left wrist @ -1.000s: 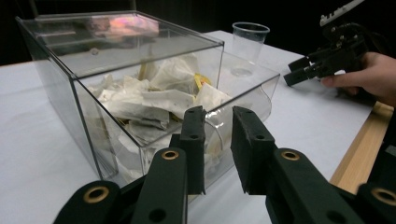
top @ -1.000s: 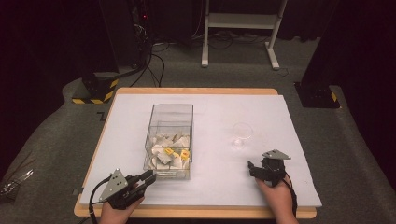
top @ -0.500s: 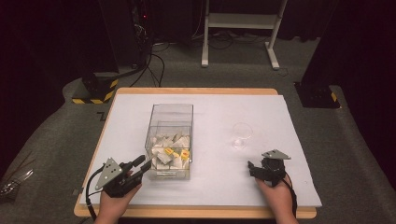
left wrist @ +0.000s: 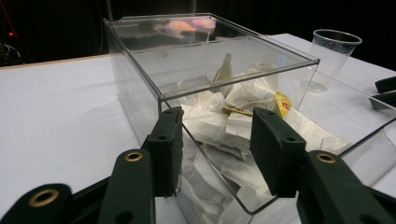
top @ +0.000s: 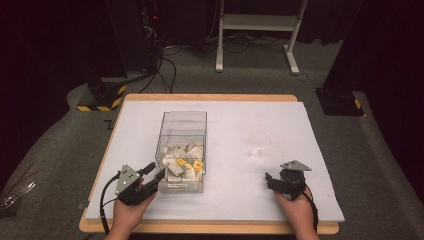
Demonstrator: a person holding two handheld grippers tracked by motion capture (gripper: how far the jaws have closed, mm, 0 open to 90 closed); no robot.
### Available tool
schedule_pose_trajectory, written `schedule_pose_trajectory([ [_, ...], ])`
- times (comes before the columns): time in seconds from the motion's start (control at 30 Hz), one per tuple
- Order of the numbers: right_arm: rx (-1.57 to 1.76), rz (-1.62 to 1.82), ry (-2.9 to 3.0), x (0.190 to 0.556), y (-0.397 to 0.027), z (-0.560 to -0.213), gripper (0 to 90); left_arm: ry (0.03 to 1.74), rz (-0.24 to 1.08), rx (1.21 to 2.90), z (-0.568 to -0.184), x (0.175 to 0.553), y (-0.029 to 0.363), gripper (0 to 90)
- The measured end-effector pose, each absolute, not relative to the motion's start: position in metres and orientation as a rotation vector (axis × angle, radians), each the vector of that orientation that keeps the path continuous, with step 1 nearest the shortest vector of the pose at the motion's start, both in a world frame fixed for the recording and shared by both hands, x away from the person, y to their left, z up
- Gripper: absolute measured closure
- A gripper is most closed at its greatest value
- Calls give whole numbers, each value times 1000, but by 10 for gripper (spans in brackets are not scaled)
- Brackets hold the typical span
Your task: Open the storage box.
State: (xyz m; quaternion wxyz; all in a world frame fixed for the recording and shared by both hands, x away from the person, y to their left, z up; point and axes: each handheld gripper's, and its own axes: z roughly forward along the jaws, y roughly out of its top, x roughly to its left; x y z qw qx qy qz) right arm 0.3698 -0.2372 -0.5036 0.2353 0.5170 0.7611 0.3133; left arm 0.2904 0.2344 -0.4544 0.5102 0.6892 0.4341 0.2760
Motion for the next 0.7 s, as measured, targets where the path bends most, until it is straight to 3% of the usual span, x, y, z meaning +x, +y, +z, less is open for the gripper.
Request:
schedule_pose_trajectory([
  [0.3, 1420, 860, 2088, 370, -237, -504, 217, 1059, 640, 1645, -460, 292, 237, 606],
  [0.7, 1420, 860, 2088, 370, -237, -504, 217, 1061, 635, 1632, -465, 297, 237, 589],
])
